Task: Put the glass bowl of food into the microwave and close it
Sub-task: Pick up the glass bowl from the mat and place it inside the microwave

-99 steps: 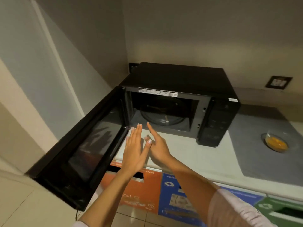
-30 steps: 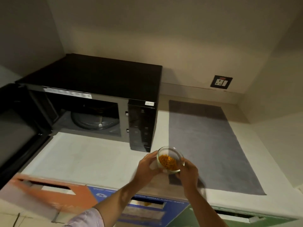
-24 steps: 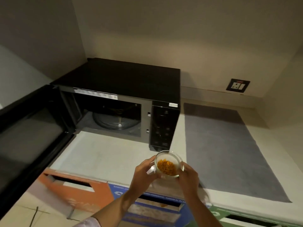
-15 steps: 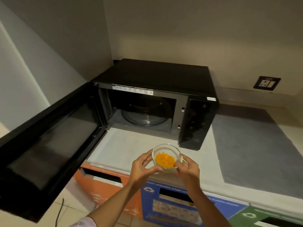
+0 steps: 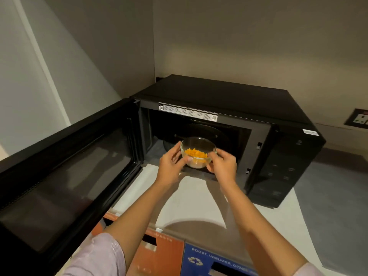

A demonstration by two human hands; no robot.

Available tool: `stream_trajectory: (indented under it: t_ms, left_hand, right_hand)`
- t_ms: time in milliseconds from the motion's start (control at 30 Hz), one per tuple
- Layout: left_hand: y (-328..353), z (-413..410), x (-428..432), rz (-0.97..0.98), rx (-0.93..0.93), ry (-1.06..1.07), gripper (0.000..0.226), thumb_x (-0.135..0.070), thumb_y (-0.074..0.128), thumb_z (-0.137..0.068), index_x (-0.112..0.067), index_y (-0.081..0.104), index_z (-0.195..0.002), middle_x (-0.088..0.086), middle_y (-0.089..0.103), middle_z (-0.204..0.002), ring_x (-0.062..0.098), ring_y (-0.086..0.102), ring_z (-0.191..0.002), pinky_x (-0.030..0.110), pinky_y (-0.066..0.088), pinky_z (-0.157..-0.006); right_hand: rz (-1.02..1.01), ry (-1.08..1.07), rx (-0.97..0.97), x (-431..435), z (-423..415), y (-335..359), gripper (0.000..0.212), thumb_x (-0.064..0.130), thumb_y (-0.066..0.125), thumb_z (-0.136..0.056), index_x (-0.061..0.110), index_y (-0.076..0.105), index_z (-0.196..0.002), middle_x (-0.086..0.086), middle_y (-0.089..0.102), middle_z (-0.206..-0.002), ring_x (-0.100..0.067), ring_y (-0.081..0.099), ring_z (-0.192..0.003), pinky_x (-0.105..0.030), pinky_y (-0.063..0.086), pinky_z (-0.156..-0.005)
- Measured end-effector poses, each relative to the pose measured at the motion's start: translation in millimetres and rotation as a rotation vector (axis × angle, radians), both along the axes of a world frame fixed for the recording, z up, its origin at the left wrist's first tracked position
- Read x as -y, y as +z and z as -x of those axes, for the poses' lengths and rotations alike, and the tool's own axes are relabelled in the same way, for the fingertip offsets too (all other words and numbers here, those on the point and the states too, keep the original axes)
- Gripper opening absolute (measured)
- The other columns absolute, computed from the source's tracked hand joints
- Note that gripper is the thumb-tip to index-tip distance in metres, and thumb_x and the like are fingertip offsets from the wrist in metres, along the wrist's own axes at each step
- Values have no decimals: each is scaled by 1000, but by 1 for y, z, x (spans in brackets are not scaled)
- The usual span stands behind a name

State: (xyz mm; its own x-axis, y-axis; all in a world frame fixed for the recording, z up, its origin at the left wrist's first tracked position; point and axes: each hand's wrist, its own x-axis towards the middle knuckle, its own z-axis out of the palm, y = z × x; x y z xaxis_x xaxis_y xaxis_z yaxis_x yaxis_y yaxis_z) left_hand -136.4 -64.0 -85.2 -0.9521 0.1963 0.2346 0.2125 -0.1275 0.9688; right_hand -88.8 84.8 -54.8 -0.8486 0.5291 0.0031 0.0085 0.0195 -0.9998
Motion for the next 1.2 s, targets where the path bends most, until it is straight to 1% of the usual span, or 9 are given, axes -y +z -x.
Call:
stream_trajectory:
  t_ms: [100,167,267,333,400,533,667,800,1200]
  left_hand:
    - [6,40,-8,53,-40,-17,67,-2,70,-84,-7,41,-144,-4,56,-131,8,55,-120,8,48,-90]
    - [10,63,-13,110,-49,-23,62,-8,70,-85,-8,43,-142,-1,56,-134,8,52,-124,8,46,-94]
    - [12,90,-19,197,-33,-19,39,-11,71,-85,-12,58,-122,6,66,-121,17,60,-119,37,47,-107]
    - [12,103,-24,215,-1,7,36,-9,72,-84,-4,60,-117,12,68,-117,23,63,-114,46,47,-107]
    - [13,114,-30,231,19,20,41,-8,72,-83,1,60,-121,16,69,-119,25,64,-114,46,46,-107]
    - [9,127,-40,282,81,51,42,-10,74,-82,0,63,-122,16,70,-119,27,63,-115,37,46,-104]
    - [4,135,-49,294,101,67,52,-1,72,-82,-2,55,-131,17,64,-129,30,58,-122,43,42,-110]
    - [-1,143,-49,310,116,71,55,3,69,-83,-3,51,-134,18,61,-132,31,56,-125,44,40,-111]
    - [-8,144,-46,342,141,49,57,-4,73,-82,-5,52,-135,15,62,-132,27,57,-125,43,42,-111]
  right_hand:
    - [5,-15,23,-12,41,12,22,11,64,-87,27,67,-72,-1,68,-75,-16,67,-74,-23,57,-56]
    - [-4,-20,60,-17,64,18,16,14,64,-87,22,65,-74,-5,68,-80,-15,66,-73,-24,58,-56]
    - [-4,11,129,-23,93,22,14,19,62,-90,18,66,-76,-6,65,-75,-21,65,-71,-45,60,-84]
    - [-16,36,153,-24,107,22,10,20,59,-93,16,65,-85,-13,70,-89,-35,69,-90,-51,56,-92]
    - [-6,37,131,-26,120,19,8,15,56,-96,16,63,-94,-23,69,-109,-42,65,-107,-54,53,-96]
    - [-11,25,109,-33,142,4,31,10,52,-97,3,59,-126,-23,61,-131,-39,59,-119,-53,47,-104]
    - [7,19,116,-37,154,-6,37,7,49,-98,2,54,-134,-21,57,-136,-38,55,-125,-52,44,-108]
    - [10,11,122,-38,164,-10,36,6,51,-97,0,55,-132,-21,59,-135,-38,56,-124,-50,44,-108]
    - [6,32,138,-44,176,-30,37,7,53,-96,1,55,-133,-24,58,-134,-41,55,-124,-49,42,-108]
